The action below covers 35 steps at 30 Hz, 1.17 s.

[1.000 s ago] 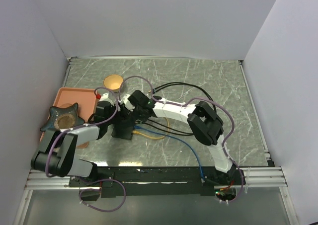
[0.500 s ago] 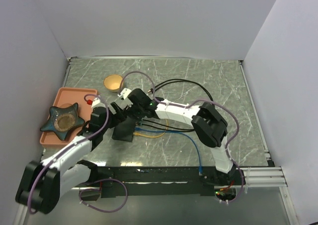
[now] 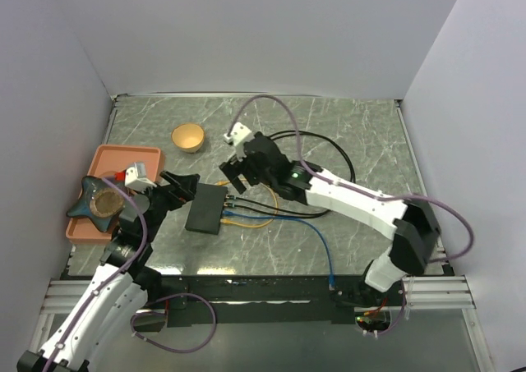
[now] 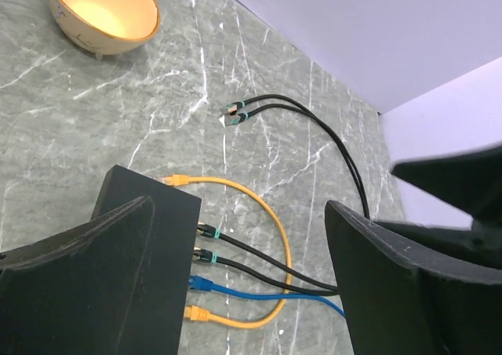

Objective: Insert the plug into the switch port

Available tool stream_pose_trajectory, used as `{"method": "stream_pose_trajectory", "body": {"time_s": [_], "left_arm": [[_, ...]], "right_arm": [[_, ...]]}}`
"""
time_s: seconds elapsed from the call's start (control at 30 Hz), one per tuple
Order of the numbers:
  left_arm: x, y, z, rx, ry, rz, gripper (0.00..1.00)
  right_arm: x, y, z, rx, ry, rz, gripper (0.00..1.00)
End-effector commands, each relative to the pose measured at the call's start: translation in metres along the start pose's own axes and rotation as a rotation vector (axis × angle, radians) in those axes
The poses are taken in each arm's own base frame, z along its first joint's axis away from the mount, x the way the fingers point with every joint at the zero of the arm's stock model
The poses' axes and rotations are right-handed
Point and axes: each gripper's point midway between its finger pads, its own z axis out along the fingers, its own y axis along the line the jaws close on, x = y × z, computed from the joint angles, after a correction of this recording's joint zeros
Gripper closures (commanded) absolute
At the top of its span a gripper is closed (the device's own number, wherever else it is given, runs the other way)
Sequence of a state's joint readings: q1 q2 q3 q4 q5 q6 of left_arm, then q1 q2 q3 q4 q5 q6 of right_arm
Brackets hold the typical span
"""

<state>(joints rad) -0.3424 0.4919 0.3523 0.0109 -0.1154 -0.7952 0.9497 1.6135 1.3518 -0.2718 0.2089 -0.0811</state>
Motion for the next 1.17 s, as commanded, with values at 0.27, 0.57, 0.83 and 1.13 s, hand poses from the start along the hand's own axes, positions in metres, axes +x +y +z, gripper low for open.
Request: {"method": "stream_pose_trajectory", "body": {"time_s": [0.27, 0.57, 0.83, 1.13], "left_arm": [[-0.026, -0.014, -0.016, -0.034, -0.031, -0.049, 0.04], [-0.024, -0.024, -0.018, 0.023, -0.006, -0.015, 0.04], [-0.032, -0.022, -0.027, 0.021, -0.052, -0.004, 0.04], [-0.019, -0.031, -0.026, 0.156, -0.048, 0.096, 0.04]], "right_arm": [[0.019, -0.026, -0.109, 0.043, -0.242, 0.256, 0.01], [0.012, -0.032, -0.129, 0.040, -0.301, 0.280, 0.01], [0.002, -0.032, -0.130, 0.041, -0.303, 0.299, 0.01], [0.005, -0.057, -0.149, 0.155, -0.318, 0.271, 0.01]]}}
